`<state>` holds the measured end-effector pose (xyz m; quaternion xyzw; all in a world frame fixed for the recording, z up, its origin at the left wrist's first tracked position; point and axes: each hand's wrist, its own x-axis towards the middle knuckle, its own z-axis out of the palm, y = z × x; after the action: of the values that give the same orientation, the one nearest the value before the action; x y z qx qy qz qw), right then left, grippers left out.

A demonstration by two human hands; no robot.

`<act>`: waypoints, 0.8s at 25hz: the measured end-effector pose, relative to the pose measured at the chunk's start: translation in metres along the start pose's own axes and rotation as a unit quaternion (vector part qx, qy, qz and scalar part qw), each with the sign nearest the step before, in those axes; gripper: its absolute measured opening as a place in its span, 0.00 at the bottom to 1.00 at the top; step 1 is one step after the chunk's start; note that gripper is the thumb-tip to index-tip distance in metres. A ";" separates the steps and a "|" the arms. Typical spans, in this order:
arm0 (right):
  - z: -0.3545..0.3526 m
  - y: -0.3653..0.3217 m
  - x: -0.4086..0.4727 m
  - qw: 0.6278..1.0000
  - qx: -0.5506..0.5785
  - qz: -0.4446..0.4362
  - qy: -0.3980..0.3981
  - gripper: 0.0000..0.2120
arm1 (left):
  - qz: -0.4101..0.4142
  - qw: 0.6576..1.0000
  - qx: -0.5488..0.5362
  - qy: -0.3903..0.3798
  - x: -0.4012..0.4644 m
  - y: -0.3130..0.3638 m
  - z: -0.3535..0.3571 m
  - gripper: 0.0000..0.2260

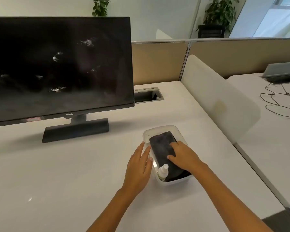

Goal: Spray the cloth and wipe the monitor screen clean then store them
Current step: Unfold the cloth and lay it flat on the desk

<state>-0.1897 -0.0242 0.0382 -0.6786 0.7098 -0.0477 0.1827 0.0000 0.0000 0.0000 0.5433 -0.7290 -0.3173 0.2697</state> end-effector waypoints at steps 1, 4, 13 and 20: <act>0.004 0.000 0.004 1.000 -0.027 0.006 -0.002 0.24 | 0.004 1.000 -0.005 0.005 0.001 0.002 0.000 0.19; 0.015 -0.008 0.013 0.997 -0.070 0.017 -0.015 0.32 | 0.000 1.000 -0.005 0.012 0.000 -0.005 0.006 0.20; 0.028 -0.021 0.039 0.992 -0.125 0.032 -0.011 0.37 | -0.036 0.998 -0.046 -0.019 -0.001 -0.009 0.009 0.19; 0.004 -0.011 0.036 1.000 -0.013 0.007 0.016 0.08 | -0.044 0.998 -0.039 -0.038 -0.001 -0.008 0.006 0.18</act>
<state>-0.1784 -0.0593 0.0309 -0.6749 0.7181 -0.0477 0.1630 0.0004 -0.0001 -0.0098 0.5513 -0.7015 -0.3770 0.2488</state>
